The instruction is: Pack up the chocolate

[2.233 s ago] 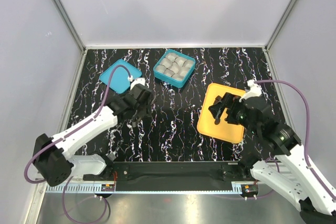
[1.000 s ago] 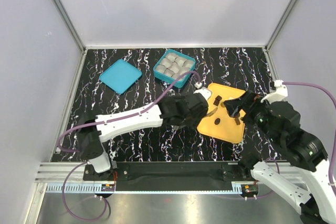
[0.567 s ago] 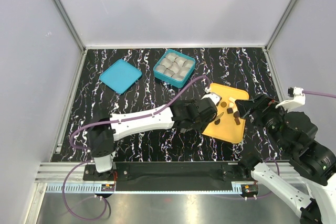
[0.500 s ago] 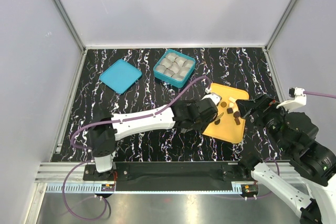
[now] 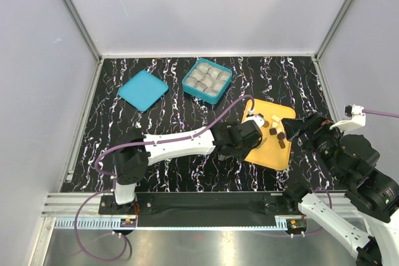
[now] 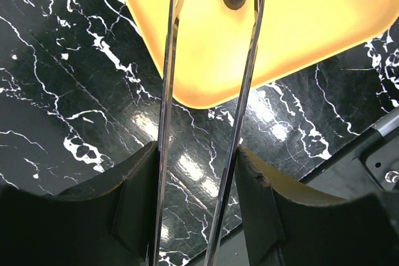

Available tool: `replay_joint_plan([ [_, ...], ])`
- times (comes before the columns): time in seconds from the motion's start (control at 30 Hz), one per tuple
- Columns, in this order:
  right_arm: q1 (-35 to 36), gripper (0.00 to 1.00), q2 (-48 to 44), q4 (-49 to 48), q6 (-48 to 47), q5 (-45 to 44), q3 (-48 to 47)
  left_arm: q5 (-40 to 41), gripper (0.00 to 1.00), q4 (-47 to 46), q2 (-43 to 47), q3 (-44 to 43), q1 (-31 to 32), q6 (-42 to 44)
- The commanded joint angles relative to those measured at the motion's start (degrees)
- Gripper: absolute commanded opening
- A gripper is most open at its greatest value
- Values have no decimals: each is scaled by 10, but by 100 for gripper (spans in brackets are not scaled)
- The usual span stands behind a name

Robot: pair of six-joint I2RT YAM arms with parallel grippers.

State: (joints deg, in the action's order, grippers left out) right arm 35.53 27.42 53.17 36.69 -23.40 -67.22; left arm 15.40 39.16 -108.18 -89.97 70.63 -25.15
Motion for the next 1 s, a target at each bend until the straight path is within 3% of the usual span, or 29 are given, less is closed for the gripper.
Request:
replay_joint_plan([
  [0.0,4,100,-3,-3,-6,-23,2,-6,53,-38,0,-3,7,-9],
  [0.47,2,100,-8,-1,-5,-21,6,-7,52,-43,-13,16,18,-24],
  [0.97,3,99,-10,-5,-6,-18,7,1,44,-23,-12,9,21,-25],
])
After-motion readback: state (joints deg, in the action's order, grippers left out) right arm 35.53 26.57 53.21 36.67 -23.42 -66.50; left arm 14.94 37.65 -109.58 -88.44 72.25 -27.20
